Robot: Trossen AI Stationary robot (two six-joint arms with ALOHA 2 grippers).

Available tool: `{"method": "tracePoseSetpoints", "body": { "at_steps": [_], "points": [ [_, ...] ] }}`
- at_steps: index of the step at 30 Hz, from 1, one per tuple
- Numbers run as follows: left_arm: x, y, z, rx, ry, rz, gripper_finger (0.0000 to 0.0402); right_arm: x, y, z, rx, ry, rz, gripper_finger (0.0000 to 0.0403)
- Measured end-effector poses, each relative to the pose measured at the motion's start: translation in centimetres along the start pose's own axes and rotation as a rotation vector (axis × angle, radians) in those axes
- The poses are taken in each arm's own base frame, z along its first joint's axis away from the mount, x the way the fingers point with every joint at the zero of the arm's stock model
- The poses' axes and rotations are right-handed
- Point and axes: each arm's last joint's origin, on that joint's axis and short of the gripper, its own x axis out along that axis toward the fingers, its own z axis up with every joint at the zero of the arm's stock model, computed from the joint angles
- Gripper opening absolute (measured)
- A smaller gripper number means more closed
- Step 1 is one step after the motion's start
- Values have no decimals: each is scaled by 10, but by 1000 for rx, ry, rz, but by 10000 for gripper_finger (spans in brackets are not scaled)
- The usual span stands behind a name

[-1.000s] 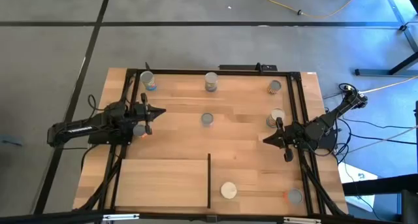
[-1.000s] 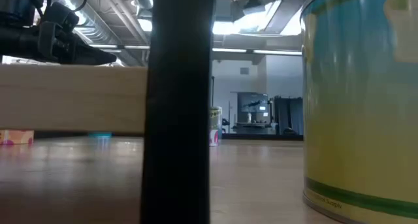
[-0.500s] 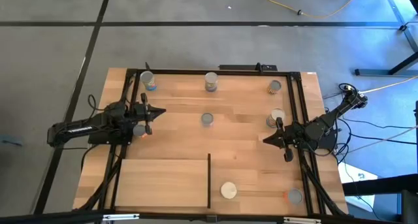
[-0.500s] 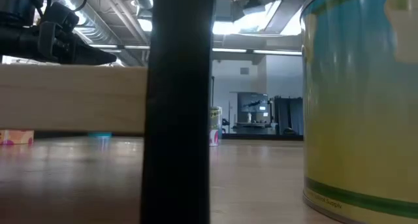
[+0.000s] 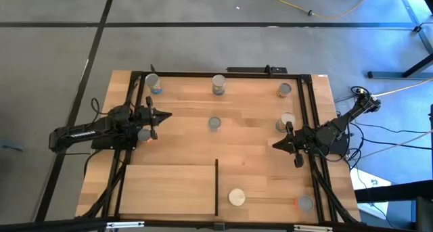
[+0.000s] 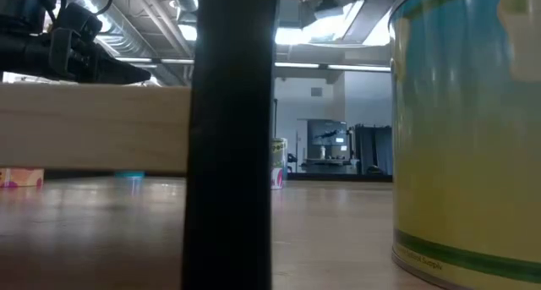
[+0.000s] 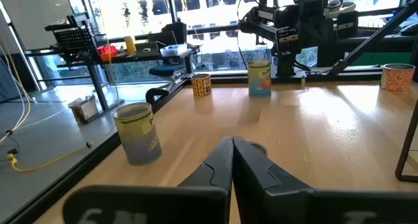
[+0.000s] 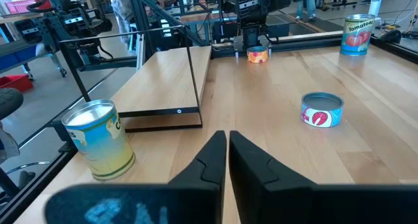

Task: Pick and place cans onto a shelf

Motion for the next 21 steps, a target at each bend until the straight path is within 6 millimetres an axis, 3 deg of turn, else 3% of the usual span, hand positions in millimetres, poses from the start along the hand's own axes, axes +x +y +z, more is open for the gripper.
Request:
{"method": "tracePoseSetpoints", "body": {
  "at_steps": [13, 21],
  "points": [
    [0, 0, 0, 0, 0, 0, 0, 0, 0, 0, -31, 0, 0, 23],
    [0, 0, 0, 0, 0, 0, 0, 0, 0, 0, 89, -4, -2, 23]
  ]
}}
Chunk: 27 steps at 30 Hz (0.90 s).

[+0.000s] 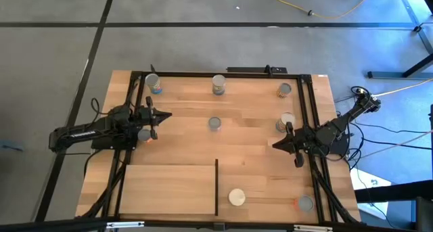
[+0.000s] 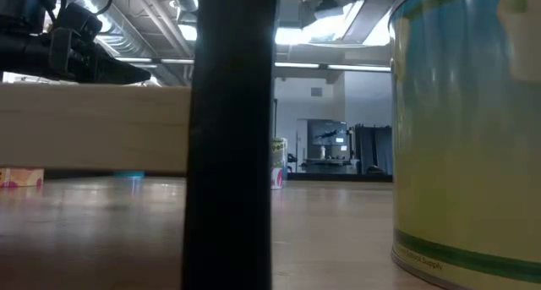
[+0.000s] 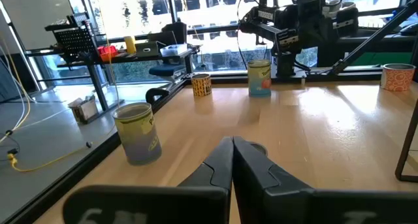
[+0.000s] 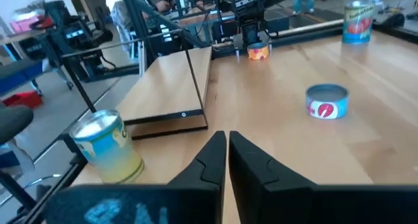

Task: Pick and place cans onto a shelf
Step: Put the canned tomatoes on the shelf

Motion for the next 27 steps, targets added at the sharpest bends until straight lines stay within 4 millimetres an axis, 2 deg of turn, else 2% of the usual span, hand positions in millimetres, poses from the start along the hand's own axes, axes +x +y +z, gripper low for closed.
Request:
{"method": "tracePoseSetpoints", "body": {
  "at_steps": [4, 8, 16, 24, 27],
  "points": [
    [0, 0, 0, 0, 0, 0, 0, 0, 1, 6, 24, -61, -14, 23],
    [0, 0, 0, 0, 0, 0, 0, -2, 0, 17, 21, -164, -130, 17],
    [0, 0, 0, 0, 0, 0, 0, -15, 1, 62, -36, -286, -377, 7],
    [0, 0, 0, 75, 1, 8, 0, -22, 5, 97, -80, -253, -535, 4],
    [0, 0, 0, 77, 1, 10, 0, -26, 9, 118, -45, -266, -586, 5]
  ]
}}
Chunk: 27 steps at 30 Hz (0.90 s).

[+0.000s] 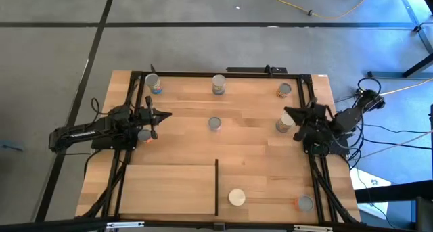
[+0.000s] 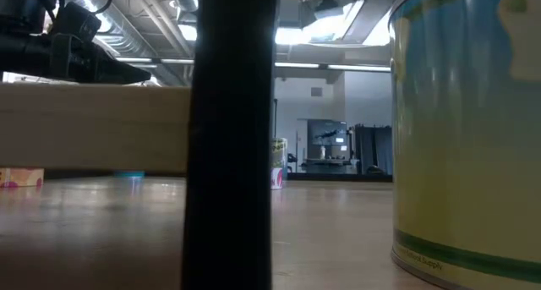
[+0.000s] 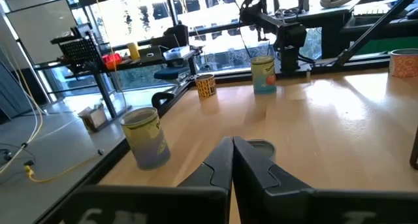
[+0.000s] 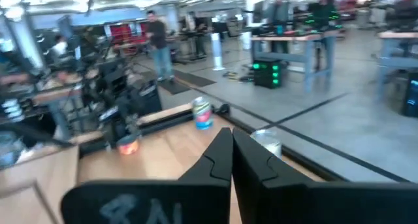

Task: Pick and place cans onto a shelf
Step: Put the canned tomatoes on the shelf

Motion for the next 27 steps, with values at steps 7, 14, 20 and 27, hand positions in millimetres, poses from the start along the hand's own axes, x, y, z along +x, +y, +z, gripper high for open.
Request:
{"method": "tracePoseSetpoints", "body": {
  "at_steps": [7, 14, 20, 27],
  "points": [
    [0, 0, 0, 0, -1, 1, 0, 1, 8, 49, -99, 30, -45, 4],
    [-1, 3, 7, -110, -59, 55, 0, 4, 18, 87, -83, 112, -68, 4],
    [-10, 10, 43, -162, -145, 101, 0, 9, 19, 103, -64, 321, -89, 4],
    [-14, 20, 90, -175, -4, 134, 0, 16, 14, 108, -6, 660, -221, 4]
  ]
}}
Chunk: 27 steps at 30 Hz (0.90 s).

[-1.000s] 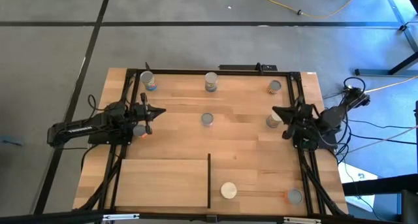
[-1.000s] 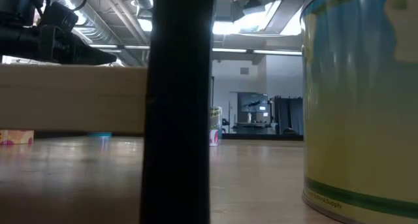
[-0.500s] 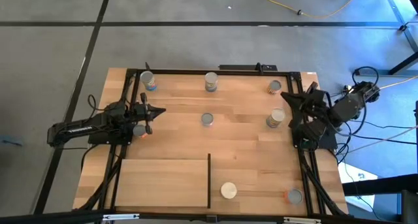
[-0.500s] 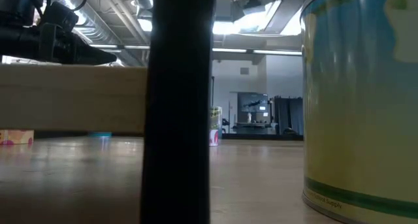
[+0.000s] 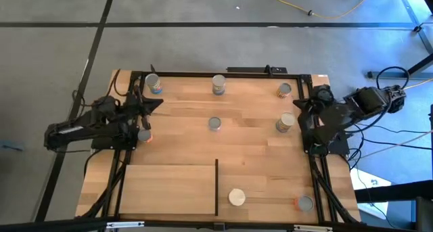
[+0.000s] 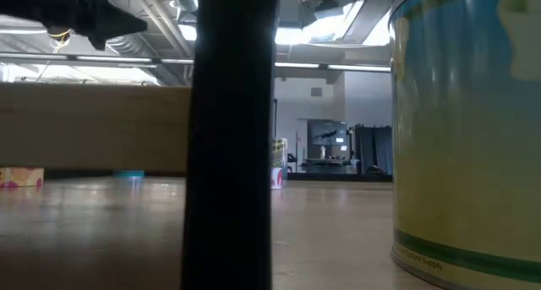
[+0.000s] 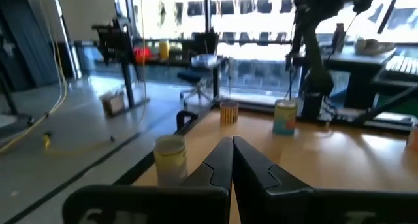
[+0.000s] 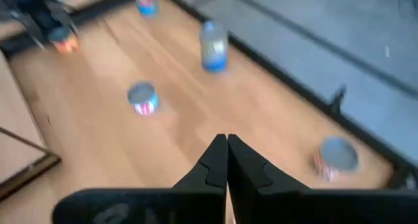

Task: Pick and place cans onto a shelf
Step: Put the canned tomatoes on the shelf

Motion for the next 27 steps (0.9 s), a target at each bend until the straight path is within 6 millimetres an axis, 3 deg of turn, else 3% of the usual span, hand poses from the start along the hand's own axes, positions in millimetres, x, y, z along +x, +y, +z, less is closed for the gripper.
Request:
{"method": "tracePoseSetpoints", "body": {
  "at_steps": [9, 15, 22, 27],
  "points": [
    [28, -3, 57, -114, 239, 70, 0, -7, 0, 17, 118, 218, 80, 4],
    [42, -6, 89, -135, 407, 87, 0, -5, -2, 14, 127, 397, 113, 14],
    [49, -8, 118, -186, 461, 100, 0, 4, 3, 15, 167, 434, 77, 55],
    [52, -9, 123, -246, 458, 96, 0, 16, 11, 18, 246, 464, 13, 94]
  ]
}}
